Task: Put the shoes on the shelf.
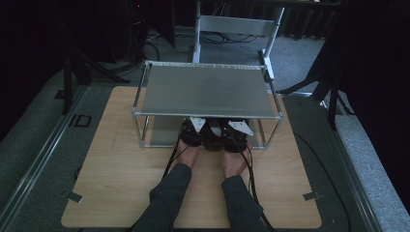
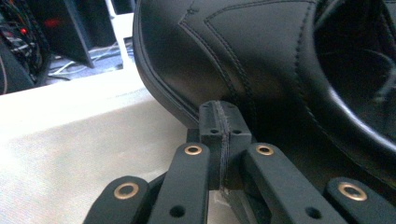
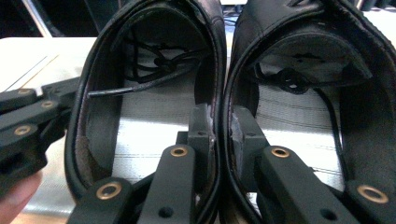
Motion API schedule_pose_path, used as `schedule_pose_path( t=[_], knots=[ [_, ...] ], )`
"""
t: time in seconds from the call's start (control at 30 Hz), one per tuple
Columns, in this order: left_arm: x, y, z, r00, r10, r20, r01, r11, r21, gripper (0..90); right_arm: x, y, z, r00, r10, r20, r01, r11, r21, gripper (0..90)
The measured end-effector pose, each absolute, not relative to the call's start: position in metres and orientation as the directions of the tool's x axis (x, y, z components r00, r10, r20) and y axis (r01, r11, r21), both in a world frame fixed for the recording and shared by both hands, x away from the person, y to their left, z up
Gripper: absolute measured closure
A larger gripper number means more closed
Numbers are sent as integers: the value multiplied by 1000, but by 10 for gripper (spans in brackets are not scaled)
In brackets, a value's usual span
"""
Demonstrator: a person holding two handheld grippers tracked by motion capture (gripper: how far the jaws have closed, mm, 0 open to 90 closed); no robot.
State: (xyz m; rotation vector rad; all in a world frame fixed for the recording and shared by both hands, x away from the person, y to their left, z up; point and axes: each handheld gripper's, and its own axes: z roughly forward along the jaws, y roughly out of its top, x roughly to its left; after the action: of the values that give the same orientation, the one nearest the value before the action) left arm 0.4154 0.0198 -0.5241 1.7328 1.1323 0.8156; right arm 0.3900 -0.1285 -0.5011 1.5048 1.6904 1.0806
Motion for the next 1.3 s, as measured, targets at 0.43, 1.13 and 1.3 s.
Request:
schedule_pose_path(
  t=[0.43, 1.13, 1.3],
  knots=[
    [416, 15, -530, 371, 925, 77, 365, -222, 904, 900, 399, -132, -505, -162, 984, 78, 490, 11, 872, 779],
    [423, 30, -542, 393, 919, 16, 438, -203, 876, 749, 373, -142, -498, -263, 964, 45, 283, 33, 959, 440],
    [420, 32, -542, 397, 918, 11, 447, -204, 871, 726, 352, -154, -496, -273, 962, 25, 269, 51, 962, 428]
  ],
)
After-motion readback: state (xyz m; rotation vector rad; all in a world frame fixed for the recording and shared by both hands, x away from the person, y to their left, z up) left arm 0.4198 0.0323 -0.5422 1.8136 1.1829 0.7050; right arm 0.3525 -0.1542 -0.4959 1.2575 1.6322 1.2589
